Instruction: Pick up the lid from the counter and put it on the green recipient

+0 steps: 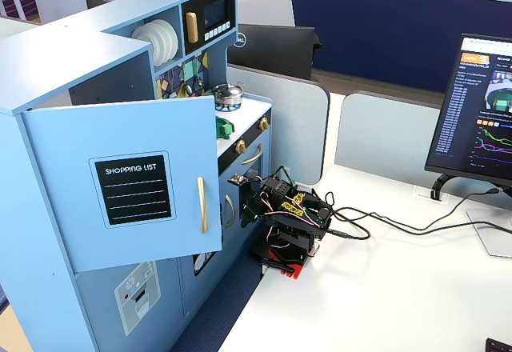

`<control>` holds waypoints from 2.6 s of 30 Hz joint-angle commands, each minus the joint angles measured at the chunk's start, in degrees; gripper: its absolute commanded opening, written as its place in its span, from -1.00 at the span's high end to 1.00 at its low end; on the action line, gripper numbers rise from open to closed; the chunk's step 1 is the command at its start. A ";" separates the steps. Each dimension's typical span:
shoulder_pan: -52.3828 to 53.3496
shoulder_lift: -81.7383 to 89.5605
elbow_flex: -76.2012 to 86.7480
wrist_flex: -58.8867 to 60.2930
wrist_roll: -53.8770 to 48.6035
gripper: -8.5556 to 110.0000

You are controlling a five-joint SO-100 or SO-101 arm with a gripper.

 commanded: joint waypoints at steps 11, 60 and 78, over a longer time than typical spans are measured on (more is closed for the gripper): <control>3.87 -0.26 0.88 10.02 1.67 0.86; 34.54 -50.89 -40.17 -85.17 -6.77 0.16; 30.94 -67.32 -54.58 -84.20 -7.29 0.28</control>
